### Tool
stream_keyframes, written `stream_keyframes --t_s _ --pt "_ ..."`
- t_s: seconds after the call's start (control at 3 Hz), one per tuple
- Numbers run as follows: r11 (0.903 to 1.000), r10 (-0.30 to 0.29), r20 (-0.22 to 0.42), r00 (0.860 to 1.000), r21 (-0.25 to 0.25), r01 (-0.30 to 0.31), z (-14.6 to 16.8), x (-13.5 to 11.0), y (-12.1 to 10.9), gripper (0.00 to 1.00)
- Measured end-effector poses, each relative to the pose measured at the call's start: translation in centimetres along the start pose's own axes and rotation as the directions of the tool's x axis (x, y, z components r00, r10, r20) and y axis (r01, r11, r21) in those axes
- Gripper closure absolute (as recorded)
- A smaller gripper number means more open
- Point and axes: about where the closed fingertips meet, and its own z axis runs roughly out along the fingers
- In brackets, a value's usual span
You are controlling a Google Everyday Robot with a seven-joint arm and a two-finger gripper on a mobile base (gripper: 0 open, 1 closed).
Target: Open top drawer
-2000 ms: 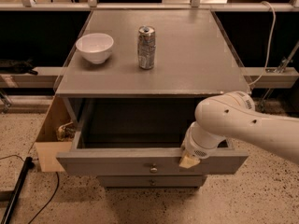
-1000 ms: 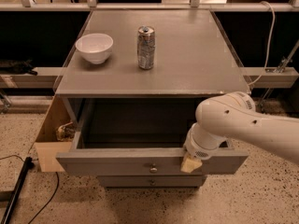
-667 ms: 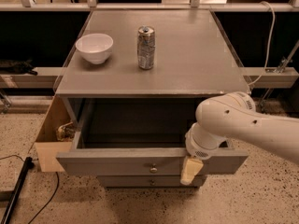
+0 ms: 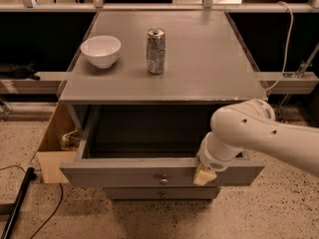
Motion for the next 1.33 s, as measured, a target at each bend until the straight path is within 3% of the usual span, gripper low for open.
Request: stream_keyframes --t_s 0.33,0.67,1.0,1.33 --pt "0.9997 0.025 -0.015 1.000 0.006 -0.025 -0.8 1.7 2.4 0.65" --pt "0.9990 0.041 0.005 0.999 0.020 -0.041 -1.5 1.6 4.0 0.90" --pt "0.9990 0.041 0.005 0.999 0.020 -0.041 -1.6 1.6 4.0 1.00" --pt "0.9990 0.041 0.005 0.999 0.020 -0.041 -1.6 1.6 4.0 0.78"
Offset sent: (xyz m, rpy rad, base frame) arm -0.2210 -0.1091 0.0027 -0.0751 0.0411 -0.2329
